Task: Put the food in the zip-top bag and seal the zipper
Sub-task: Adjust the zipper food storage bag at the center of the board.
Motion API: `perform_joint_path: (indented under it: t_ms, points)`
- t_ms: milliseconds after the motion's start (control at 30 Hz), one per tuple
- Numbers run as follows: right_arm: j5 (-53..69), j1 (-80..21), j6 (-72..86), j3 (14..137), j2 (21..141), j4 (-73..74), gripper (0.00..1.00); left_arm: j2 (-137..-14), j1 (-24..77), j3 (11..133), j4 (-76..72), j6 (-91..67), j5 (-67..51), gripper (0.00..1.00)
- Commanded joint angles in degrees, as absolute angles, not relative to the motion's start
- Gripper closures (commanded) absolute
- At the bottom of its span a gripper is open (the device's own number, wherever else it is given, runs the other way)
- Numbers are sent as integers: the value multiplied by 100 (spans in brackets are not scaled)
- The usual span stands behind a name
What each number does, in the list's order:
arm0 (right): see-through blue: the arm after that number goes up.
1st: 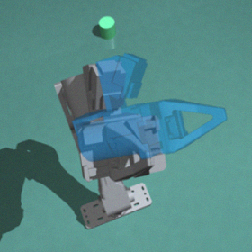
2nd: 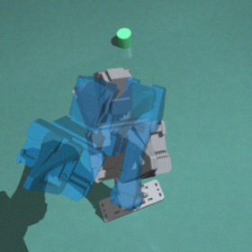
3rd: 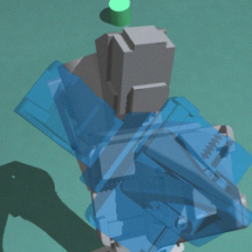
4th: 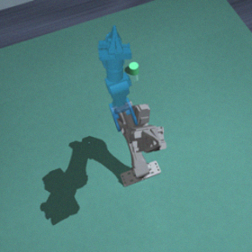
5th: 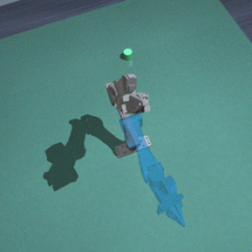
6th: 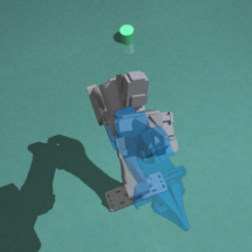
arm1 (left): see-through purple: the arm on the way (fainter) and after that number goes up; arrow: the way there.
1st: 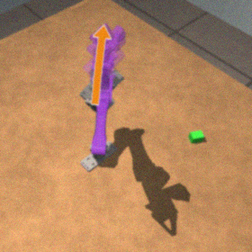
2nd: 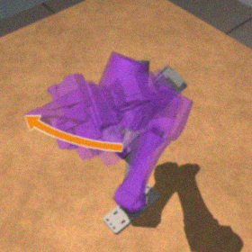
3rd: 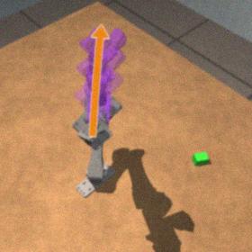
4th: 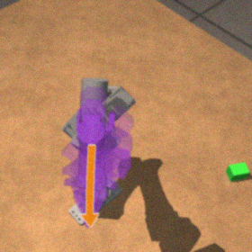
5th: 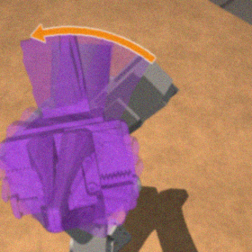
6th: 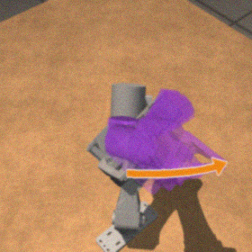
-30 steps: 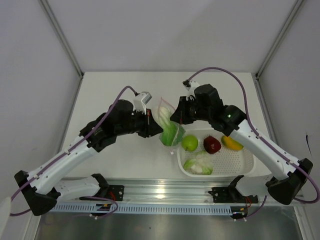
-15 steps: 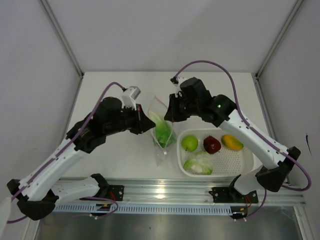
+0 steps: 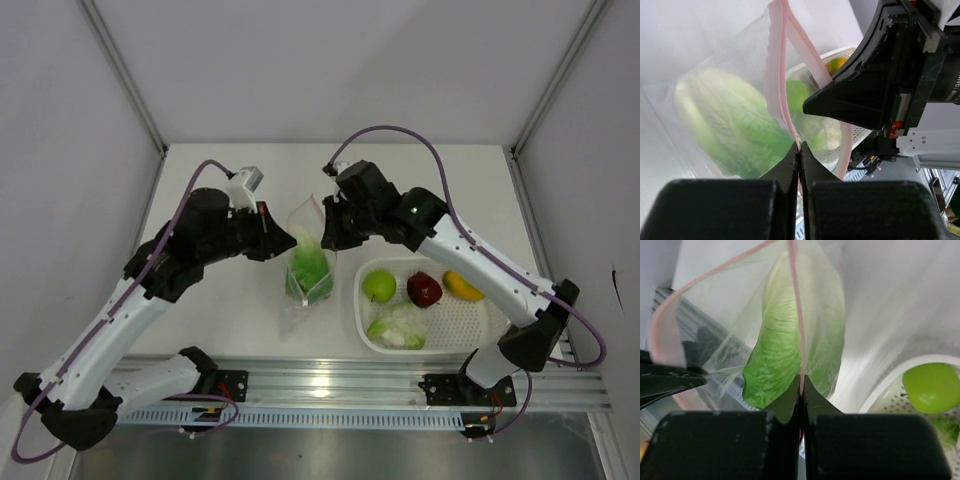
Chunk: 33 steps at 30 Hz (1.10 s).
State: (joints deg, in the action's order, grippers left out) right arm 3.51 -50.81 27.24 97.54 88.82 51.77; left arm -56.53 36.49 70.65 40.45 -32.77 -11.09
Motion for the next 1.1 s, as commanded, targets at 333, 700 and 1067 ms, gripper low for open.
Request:
perform_joint_path:
  t_ms: [333, 700, 1067]
  points:
    - [-341, -5475, 2374, 10517, 8727, 5044, 100, -5564, 3401, 7221, 3604, -3138, -1881, 99]
    - [649, -5142, 2750, 9336, 8376, 4044, 100, -5581, 3314, 6532, 3472, -3313, -2163, 99]
    - [984, -5133, 2346, 9986, 8315, 4158, 100, -5519, 3173, 7691, 3920, -2918, -1934, 99]
